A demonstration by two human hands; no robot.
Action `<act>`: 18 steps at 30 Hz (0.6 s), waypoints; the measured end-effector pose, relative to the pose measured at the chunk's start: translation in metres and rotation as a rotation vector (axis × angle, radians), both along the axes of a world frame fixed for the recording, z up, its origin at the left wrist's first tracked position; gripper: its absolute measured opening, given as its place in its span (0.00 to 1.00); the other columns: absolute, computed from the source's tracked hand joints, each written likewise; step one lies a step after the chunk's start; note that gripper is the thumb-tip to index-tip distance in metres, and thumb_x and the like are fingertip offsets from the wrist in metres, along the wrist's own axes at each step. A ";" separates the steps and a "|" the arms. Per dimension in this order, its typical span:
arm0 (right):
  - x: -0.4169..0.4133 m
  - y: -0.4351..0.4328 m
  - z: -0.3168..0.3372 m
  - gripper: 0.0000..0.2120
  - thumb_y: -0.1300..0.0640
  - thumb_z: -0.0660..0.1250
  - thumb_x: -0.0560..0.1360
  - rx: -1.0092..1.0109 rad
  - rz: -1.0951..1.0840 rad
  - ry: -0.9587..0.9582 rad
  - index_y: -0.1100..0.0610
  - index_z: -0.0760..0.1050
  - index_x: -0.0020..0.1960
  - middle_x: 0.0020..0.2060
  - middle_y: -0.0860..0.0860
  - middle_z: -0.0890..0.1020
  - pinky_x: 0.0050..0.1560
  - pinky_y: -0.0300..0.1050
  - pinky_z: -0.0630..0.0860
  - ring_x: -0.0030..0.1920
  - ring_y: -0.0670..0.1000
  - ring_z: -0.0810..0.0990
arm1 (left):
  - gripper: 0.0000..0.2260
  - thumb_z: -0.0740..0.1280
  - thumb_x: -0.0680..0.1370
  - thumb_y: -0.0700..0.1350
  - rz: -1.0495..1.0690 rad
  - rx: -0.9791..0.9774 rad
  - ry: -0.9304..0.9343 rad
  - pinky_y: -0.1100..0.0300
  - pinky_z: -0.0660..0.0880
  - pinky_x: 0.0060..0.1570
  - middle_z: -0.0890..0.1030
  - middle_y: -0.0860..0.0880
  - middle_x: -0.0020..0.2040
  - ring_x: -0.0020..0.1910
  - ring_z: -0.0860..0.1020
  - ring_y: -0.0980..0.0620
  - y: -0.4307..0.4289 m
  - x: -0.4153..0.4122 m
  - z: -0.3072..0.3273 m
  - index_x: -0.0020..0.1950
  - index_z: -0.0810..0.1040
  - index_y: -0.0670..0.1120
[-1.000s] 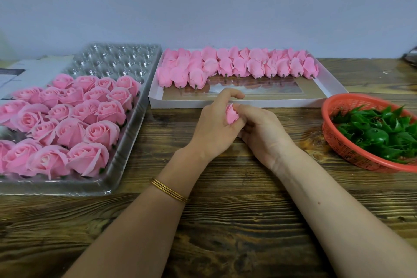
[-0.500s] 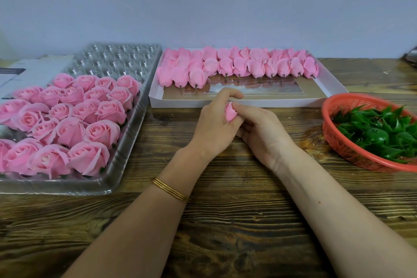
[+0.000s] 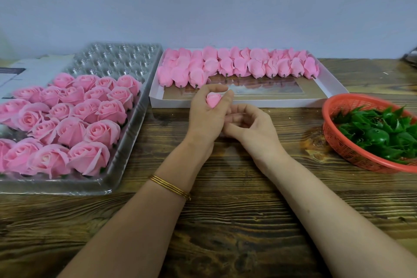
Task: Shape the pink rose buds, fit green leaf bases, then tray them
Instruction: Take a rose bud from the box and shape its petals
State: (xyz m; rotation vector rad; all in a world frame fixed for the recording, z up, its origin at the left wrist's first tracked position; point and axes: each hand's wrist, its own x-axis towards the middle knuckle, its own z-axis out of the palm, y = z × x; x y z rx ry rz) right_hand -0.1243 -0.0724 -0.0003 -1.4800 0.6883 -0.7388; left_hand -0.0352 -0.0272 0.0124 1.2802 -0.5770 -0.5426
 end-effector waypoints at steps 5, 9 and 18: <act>0.002 0.003 0.000 0.12 0.69 0.74 0.69 -0.018 0.005 -0.021 0.58 0.78 0.48 0.39 0.52 0.83 0.51 0.45 0.80 0.42 0.48 0.81 | 0.04 0.69 0.78 0.39 -0.036 -0.048 0.160 0.63 0.76 0.27 0.73 0.44 0.41 0.27 0.77 0.60 -0.001 -0.001 0.002 0.50 0.76 0.43; 0.005 0.005 -0.002 0.13 0.72 0.73 0.69 -0.061 0.015 -0.045 0.57 0.77 0.45 0.35 0.48 0.81 0.43 0.33 0.78 0.35 0.41 0.78 | 0.04 0.71 0.78 0.40 -0.022 -0.023 0.173 0.59 0.78 0.32 0.74 0.45 0.42 0.34 0.75 0.54 -0.003 0.000 -0.001 0.47 0.77 0.47; 0.004 0.002 -0.004 0.14 0.73 0.72 0.70 -0.104 0.062 -0.113 0.54 0.79 0.42 0.29 0.42 0.82 0.40 0.29 0.74 0.33 0.37 0.77 | 0.05 0.69 0.79 0.38 -0.134 -0.067 0.216 0.64 0.76 0.28 0.74 0.49 0.30 0.26 0.74 0.58 -0.001 -0.003 0.004 0.53 0.76 0.43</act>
